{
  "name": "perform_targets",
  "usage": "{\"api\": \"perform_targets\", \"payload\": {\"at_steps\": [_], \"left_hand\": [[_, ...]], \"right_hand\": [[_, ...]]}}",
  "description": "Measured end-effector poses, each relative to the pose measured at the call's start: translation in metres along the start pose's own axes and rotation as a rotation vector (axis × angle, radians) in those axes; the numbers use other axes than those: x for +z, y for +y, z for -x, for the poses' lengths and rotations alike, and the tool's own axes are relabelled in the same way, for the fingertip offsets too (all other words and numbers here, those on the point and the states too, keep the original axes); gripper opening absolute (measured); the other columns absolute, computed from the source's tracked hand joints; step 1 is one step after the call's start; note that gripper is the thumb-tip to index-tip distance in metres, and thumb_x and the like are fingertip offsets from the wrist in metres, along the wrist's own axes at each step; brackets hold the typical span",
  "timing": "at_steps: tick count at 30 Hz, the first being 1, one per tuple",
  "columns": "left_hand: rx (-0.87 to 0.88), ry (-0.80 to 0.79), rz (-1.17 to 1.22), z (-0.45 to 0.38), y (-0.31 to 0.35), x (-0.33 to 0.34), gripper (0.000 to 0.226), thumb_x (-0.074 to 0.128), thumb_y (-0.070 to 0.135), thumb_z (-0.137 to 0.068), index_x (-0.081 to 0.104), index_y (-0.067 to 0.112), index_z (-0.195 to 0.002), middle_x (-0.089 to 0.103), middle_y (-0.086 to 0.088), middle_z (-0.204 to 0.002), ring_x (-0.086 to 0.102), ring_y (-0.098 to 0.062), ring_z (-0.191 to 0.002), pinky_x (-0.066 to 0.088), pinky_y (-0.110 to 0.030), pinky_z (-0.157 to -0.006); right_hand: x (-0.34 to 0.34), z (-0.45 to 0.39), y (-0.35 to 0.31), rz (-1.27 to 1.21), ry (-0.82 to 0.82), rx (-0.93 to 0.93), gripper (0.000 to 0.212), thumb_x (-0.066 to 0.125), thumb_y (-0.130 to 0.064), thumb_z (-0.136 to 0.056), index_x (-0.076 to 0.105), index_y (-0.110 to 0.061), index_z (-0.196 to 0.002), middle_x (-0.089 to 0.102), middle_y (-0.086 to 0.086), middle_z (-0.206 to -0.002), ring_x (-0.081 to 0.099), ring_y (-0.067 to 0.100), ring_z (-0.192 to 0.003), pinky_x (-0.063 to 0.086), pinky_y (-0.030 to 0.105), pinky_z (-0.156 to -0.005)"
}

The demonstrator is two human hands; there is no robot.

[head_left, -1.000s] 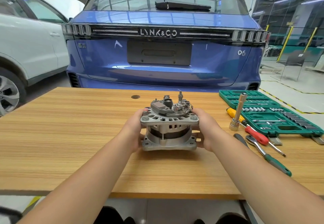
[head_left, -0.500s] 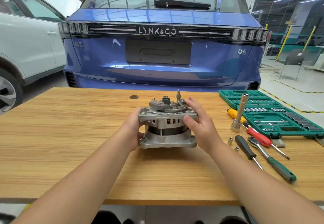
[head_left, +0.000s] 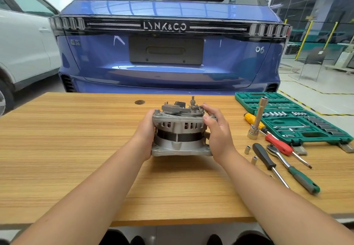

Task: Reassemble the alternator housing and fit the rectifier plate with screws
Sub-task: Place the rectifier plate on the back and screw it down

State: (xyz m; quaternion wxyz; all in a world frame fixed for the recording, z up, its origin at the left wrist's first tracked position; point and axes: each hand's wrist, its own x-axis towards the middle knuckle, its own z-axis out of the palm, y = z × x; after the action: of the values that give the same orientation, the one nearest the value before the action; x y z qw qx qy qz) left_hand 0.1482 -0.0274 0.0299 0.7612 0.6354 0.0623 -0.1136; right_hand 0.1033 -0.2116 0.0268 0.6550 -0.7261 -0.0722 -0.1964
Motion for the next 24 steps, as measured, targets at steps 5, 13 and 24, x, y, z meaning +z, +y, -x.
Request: {"api": "perform_targets", "payload": {"at_steps": [5, 13, 24], "left_hand": [[0.039, -0.083, -0.057, 0.003, 0.003, 0.008, 0.044, 0.044, 0.058, -0.085, 0.077, 0.035, -0.066, 0.077, 0.0, -0.076, 0.074, -0.017, -0.061, 0.058, -0.032, -0.053], [0.08, -0.038, -0.127, 0.004, 0.008, 0.014, 0.04, 0.041, 0.054, -0.092, 0.071, 0.028, -0.092, 0.075, -0.002, -0.078, 0.069, -0.025, -0.077, 0.058, -0.035, -0.065], [0.145, 0.053, -0.004, 0.019, 0.0, 0.025, 0.049, 0.058, 0.059, -0.08, 0.063, 0.026, -0.117, 0.075, -0.007, -0.105, 0.072, -0.028, -0.093, 0.058, -0.037, -0.058]], "right_hand": [[-0.003, 0.004, 0.002, -0.092, 0.087, 0.1, 0.03, 0.047, -0.043, -0.087, 0.066, -0.057, -0.106, 0.064, -0.018, -0.123, 0.058, 0.002, -0.115, 0.051, 0.04, -0.102], [-0.002, 0.01, 0.001, -0.173, 0.183, 0.213, 0.032, 0.048, -0.04, -0.087, 0.068, -0.046, -0.111, 0.065, -0.005, -0.126, 0.057, 0.019, -0.123, 0.047, 0.049, -0.107], [-0.012, -0.008, 0.0, -0.162, 0.238, 0.525, 0.022, 0.048, -0.03, -0.094, 0.059, -0.032, -0.114, 0.063, 0.006, -0.126, 0.058, 0.027, -0.117, 0.045, 0.056, -0.104]]}}
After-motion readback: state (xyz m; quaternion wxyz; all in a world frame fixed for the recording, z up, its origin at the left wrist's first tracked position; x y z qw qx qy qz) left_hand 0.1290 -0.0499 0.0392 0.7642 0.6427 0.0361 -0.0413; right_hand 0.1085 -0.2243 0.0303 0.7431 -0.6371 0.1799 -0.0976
